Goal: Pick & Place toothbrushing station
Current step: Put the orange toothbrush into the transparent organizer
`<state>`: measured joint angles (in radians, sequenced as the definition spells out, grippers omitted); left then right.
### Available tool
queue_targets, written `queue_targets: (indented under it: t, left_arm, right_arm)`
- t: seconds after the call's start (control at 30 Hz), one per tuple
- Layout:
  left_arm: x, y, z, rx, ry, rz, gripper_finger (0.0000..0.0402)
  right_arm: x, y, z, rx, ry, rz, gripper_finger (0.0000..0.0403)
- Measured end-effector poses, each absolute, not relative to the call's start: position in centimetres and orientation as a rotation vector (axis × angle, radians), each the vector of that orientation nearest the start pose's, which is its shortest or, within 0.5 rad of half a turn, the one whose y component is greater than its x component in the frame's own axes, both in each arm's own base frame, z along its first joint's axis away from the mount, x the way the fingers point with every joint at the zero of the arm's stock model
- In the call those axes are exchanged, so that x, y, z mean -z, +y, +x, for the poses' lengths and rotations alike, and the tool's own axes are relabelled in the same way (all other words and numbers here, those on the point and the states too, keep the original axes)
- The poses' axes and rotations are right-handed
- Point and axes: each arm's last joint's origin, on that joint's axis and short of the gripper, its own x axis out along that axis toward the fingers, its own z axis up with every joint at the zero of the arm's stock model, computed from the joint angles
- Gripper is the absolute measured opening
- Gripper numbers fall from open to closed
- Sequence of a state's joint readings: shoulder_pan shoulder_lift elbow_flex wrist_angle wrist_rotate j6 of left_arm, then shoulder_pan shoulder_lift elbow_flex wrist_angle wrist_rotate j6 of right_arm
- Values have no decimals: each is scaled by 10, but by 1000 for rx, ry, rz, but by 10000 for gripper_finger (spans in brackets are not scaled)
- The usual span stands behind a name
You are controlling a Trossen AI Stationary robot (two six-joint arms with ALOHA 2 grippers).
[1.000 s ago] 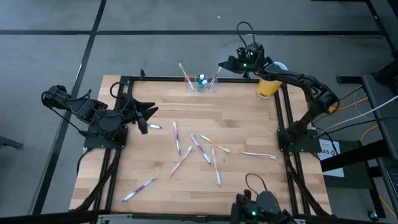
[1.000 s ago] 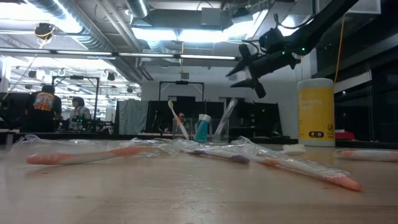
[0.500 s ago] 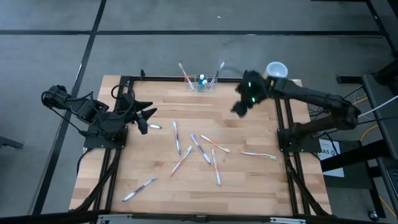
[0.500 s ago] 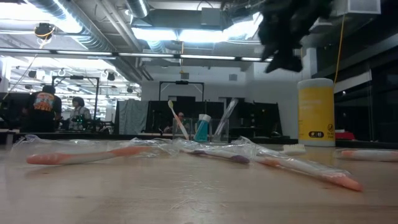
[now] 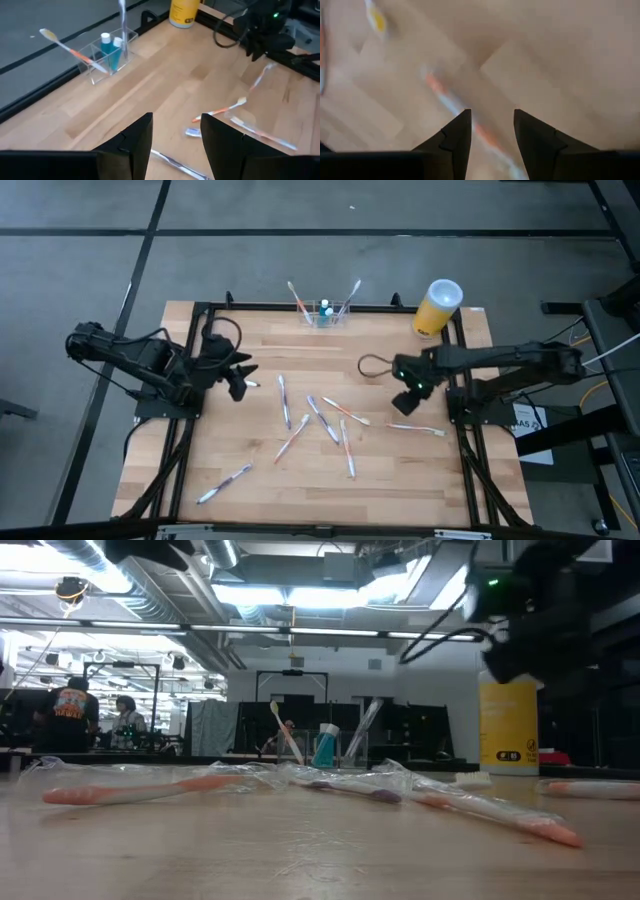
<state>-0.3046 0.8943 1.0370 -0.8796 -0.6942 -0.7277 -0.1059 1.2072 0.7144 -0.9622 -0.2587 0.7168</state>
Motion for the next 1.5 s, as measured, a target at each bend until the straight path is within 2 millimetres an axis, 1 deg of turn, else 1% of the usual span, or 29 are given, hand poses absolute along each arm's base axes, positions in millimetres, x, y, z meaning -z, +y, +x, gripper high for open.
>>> queue_targets:
  t: [0.13, 0.27, 0.3, 0.4, 0.63, 0.7, 0.83, 0.93, 1.07, 1.2, 1.27, 1.37, 1.43, 1.5]
  left_arm:
    - [-343, -29, 154, -562, 481, -323, 162]
    - [-344, -30, 154, -534, 487, -321, 162]
    - [-344, -30, 154, -528, 492, -321, 162]
    - [-344, -31, 155, -511, 496, -316, 162]
    - [-347, -31, 157, -499, 472, -332, 162]
    - [-347, -31, 157, -496, 464, -334, 162]
    - [-349, -32, 159, -488, 441, -343, 162]
    - [-351, -32, 160, -481, 424, -354, 162]
    - [-352, -33, 161, -455, 423, -361, 162]
    - [-352, -34, 161, -430, 435, -369, 162]
    - [-352, -34, 161, -423, 436, -371, 162]
    - [-353, -35, 162, -416, 420, -379, 162]
    - [-354, -35, 162, -410, 414, -371, 162]
    - [-354, -35, 162, -407, 414, -360, 162]
  right_arm:
    - [-200, 8, 167, 396, 1443, 853, 150]
    - [-206, 31, 140, 385, 1617, 780, 150]
    - [-207, 36, 135, 366, 1638, 749, 150]
    - [-212, 47, 132, 327, 1604, 718, 150]
    - [-205, 60, 132, 365, 1621, 640, 150]
    - [-199, 62, 134, 392, 1606, 640, 150]
    - [-175, 63, 135, 422, 1591, 685, 150]
    - [-158, 62, 131, 453, 1606, 714, 150]
    - [-145, 60, 126, 461, 1622, 716, 150]
    - [-132, 62, 127, 395, 1599, 794, 150]
    - [-128, 63, 127, 405, 1598, 835, 148]
    - [-129, 65, 131, 395, 1573, 886, 122]
    - [-136, 70, 143, 333, 1489, 912, 83]
    - [-148, 75, 156, 241, 1398, 949, 32]
